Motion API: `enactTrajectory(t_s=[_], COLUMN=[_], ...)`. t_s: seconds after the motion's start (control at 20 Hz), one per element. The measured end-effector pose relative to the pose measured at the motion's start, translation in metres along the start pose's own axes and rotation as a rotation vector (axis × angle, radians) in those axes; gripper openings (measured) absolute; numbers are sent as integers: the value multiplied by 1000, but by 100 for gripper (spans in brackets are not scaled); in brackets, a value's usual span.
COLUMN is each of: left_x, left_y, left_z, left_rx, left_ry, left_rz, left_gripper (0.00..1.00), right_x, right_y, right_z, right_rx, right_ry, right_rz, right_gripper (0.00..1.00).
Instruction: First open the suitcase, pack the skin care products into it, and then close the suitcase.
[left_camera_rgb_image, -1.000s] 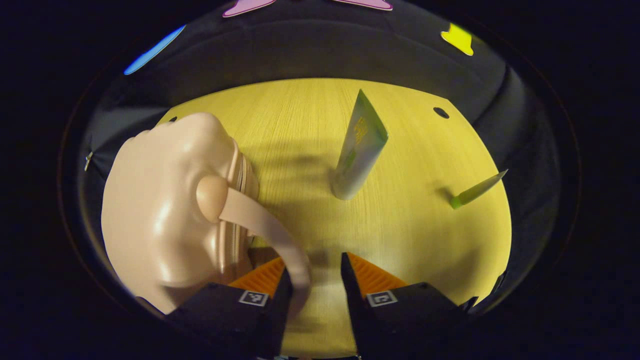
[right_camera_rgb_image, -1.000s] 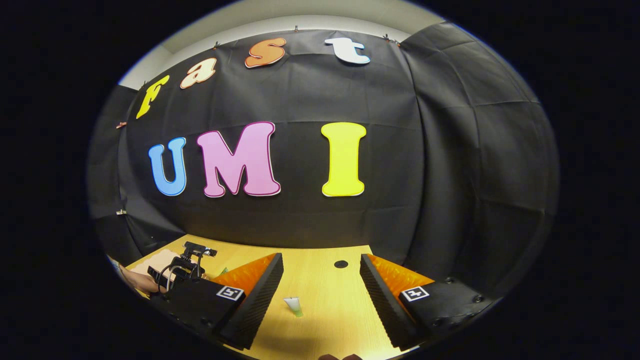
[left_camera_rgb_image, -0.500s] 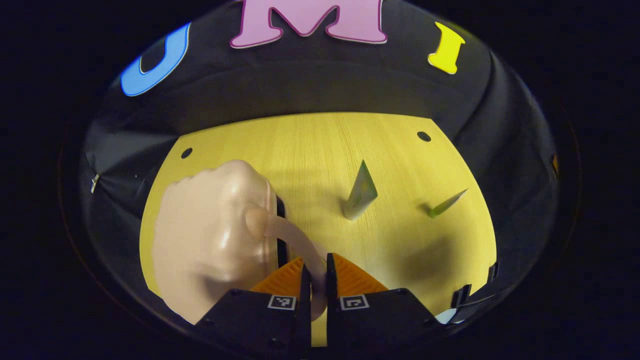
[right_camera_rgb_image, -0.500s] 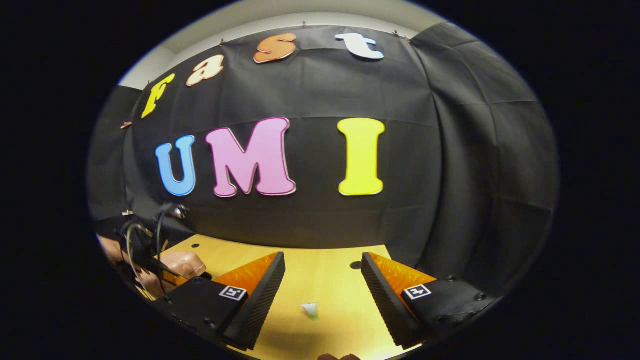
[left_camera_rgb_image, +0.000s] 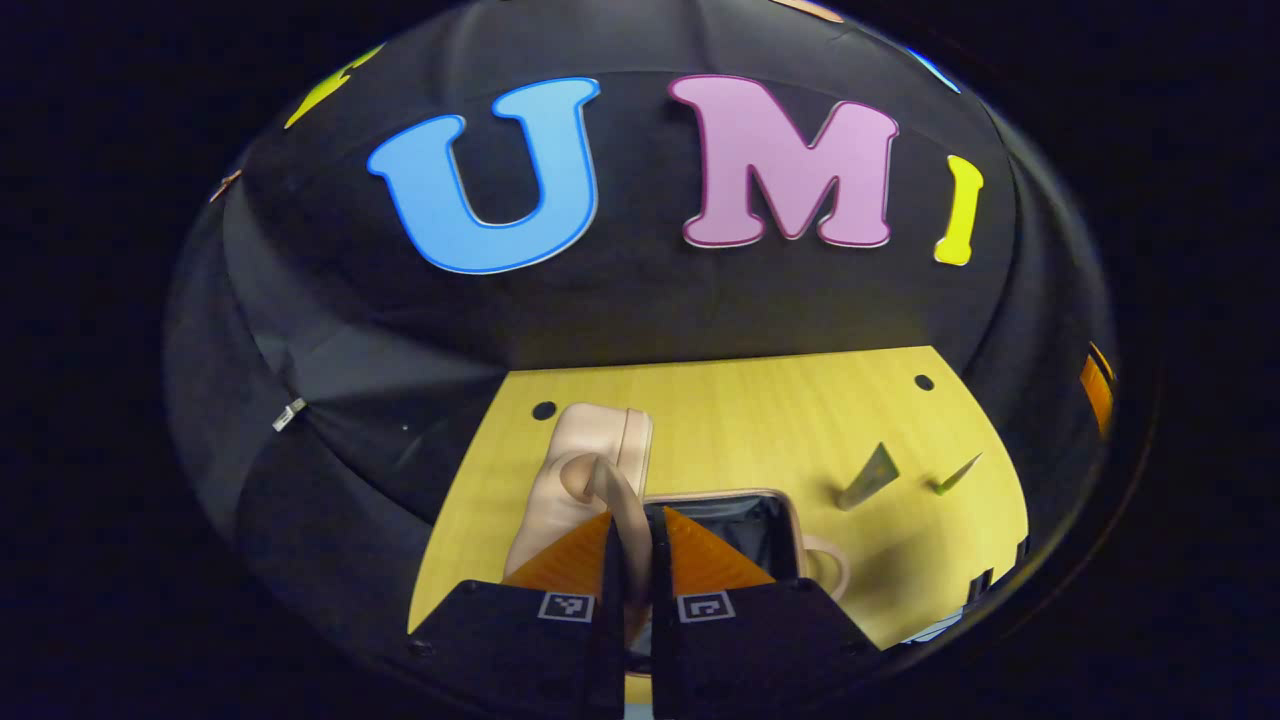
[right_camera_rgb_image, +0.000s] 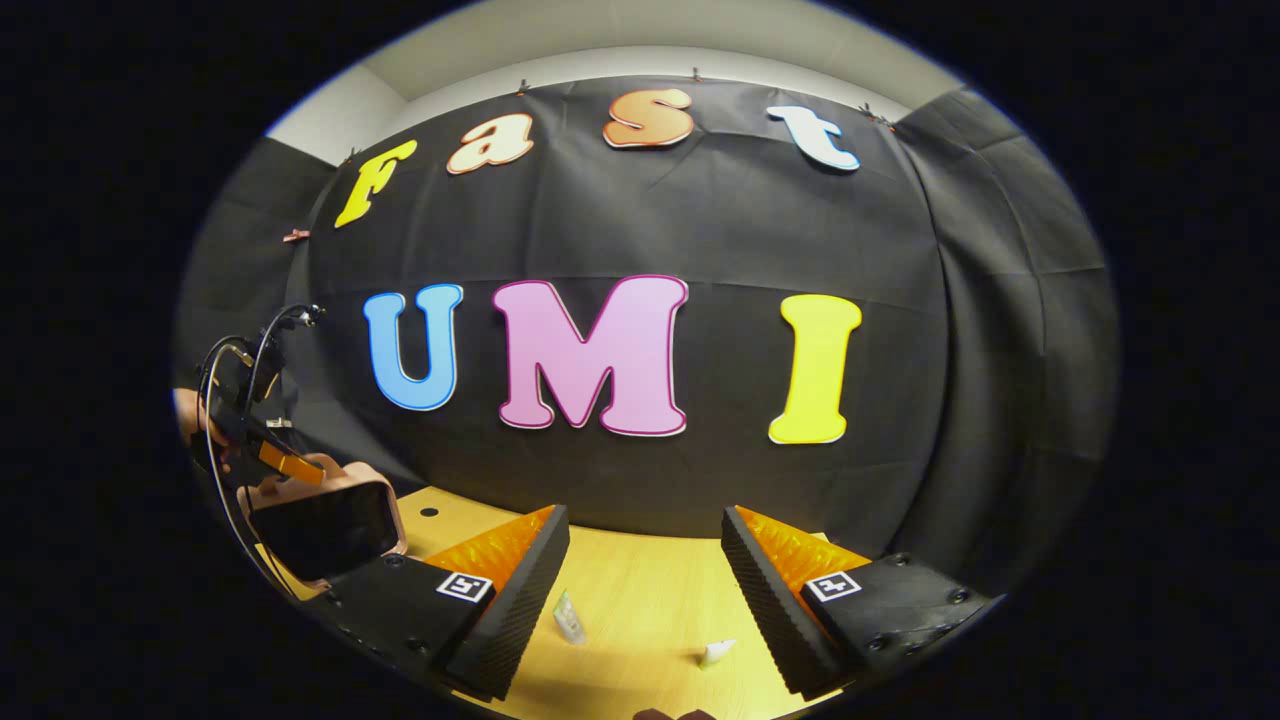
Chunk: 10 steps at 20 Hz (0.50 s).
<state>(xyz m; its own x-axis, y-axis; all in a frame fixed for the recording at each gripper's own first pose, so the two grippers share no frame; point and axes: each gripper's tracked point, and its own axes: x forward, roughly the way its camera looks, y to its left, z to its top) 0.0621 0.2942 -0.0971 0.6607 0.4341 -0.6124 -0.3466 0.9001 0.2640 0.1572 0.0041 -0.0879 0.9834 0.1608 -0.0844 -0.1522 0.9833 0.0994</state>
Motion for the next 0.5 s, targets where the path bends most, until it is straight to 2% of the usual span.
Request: enactTrajectory(t_s=[0.2,0.3,0.5], left_x=[21,41,89], left_y=[104,144,213], left_z=[-17,-32,-84], left_rx=[27,-43,-72], left_ry=[20,48,144], left_rz=[161,179,207], left_gripper=[14,14,13], right_x=[0,-2,-8], right_y=[29,37,50], right_z=[5,3,-4], right_rx=[-12,-43,-75], right_ry=[0,10,41], right_rz=[-2,-17,-53], right_gripper=[96,95,96])
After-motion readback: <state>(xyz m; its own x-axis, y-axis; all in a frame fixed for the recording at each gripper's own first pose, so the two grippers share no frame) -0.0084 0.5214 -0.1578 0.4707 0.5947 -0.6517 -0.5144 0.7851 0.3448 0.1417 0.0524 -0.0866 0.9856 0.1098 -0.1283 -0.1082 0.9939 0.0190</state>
